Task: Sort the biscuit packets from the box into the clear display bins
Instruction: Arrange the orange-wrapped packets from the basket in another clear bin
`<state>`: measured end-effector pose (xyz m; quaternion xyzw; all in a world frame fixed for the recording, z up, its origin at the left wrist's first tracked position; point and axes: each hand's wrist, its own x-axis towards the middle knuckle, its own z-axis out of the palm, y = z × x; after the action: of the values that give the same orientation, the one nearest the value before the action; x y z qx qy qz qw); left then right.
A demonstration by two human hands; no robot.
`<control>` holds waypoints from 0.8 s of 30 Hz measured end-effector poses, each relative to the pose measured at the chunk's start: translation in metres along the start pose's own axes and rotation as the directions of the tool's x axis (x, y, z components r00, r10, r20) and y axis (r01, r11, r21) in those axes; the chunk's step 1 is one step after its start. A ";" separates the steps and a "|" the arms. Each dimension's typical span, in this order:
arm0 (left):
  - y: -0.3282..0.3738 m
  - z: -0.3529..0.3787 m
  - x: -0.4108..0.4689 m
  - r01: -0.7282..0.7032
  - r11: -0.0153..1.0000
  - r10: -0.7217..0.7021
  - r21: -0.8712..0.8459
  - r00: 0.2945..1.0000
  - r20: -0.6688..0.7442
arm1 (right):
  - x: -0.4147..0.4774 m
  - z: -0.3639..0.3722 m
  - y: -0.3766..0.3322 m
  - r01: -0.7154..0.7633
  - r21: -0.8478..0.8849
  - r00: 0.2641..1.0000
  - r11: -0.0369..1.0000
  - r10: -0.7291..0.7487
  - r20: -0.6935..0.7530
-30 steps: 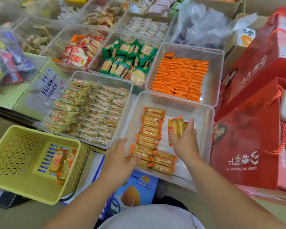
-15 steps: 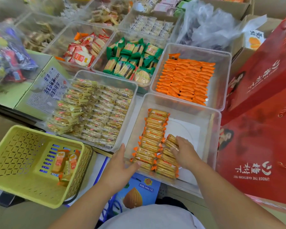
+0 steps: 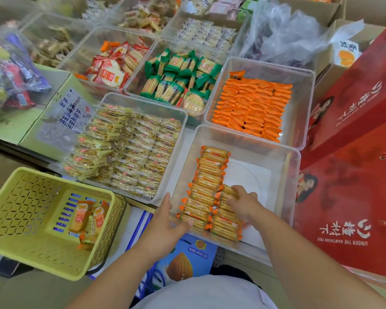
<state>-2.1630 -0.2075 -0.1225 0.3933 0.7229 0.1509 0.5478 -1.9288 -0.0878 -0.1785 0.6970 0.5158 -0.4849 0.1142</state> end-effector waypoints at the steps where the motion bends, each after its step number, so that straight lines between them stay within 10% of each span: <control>1: 0.000 0.001 0.001 0.011 1.000 -0.011 -0.004 1.000 0.001 | 0.000 0.001 -0.003 0.010 0.020 1.000 1.000 -0.010 0.006; 17: -0.003 0.002 0.001 0.029 0.990 -0.035 -0.138 0.998 -0.042 | -0.013 0.014 0.023 0.134 0.003 0.970 0.991 -0.130 -0.204; 20: -0.005 0.003 0.001 0.049 0.990 -0.054 -0.129 0.998 -0.043 | -0.018 0.020 0.029 0.108 0.237 0.974 0.965 -0.055 -0.219; 24: -0.002 0.005 0.000 0.060 0.987 -0.066 -0.150 0.997 -0.036 | -0.039 0.028 0.027 -0.101 0.740 0.994 0.665 0.100 0.046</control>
<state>-2.1592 -0.2104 -0.1259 0.3249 0.7326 0.1951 0.5654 -1.9215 -0.1416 -0.1711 0.7103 0.2354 -0.6458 -0.1516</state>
